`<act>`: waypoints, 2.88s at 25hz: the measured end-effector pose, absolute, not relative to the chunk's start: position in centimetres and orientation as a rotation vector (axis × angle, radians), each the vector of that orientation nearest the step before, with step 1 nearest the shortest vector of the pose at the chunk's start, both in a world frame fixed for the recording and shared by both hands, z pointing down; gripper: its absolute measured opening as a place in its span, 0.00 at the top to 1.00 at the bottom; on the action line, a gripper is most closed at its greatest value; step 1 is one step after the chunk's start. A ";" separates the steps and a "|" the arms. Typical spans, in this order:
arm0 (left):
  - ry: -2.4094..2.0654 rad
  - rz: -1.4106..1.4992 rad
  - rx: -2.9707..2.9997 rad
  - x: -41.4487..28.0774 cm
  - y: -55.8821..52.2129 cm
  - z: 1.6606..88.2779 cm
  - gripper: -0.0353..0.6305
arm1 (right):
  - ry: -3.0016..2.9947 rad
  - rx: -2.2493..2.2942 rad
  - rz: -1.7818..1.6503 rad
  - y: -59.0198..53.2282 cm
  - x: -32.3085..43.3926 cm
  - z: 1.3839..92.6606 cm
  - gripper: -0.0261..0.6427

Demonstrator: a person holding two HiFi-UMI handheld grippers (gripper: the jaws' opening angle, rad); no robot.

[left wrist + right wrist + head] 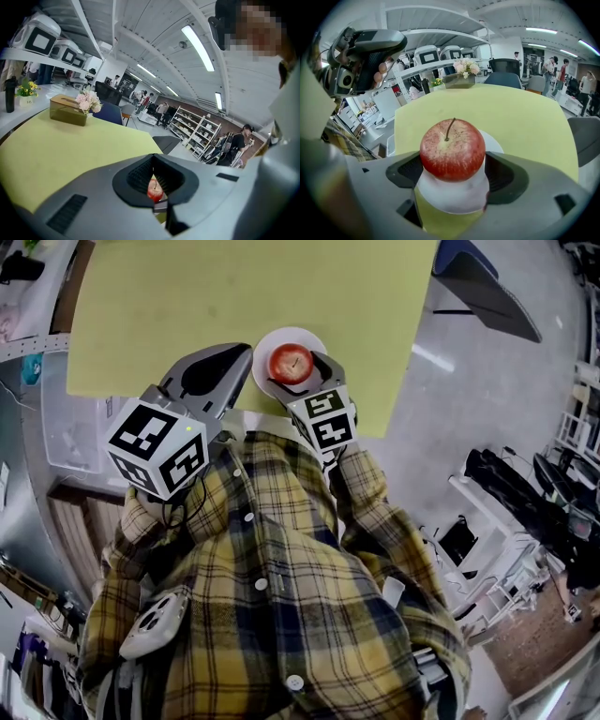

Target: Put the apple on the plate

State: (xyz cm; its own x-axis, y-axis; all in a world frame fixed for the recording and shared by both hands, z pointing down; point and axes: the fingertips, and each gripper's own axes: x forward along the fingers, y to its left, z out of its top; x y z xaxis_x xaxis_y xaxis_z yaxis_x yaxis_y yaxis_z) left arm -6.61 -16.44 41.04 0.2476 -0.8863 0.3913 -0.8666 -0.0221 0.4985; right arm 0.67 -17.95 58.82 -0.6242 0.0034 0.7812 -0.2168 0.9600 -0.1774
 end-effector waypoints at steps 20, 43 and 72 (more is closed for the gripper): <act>-1.586 -0.054 1.918 -7.1 -18.6 39.9 0.94 | -2.276 0.192 0.382 -18.7 1.3 55.3 0.39; -1.619 -0.100 2.065 -7.2 -22.0 33.7 0.94 | -2.714 0.266 0.678 -22.3 -1.6 39.0 0.53; -1.481 -0.158 2.186 -5.9 -24.4 31.3 0.94 | -2.830 0.475 0.549 -24.6 -1.3 31.3 0.97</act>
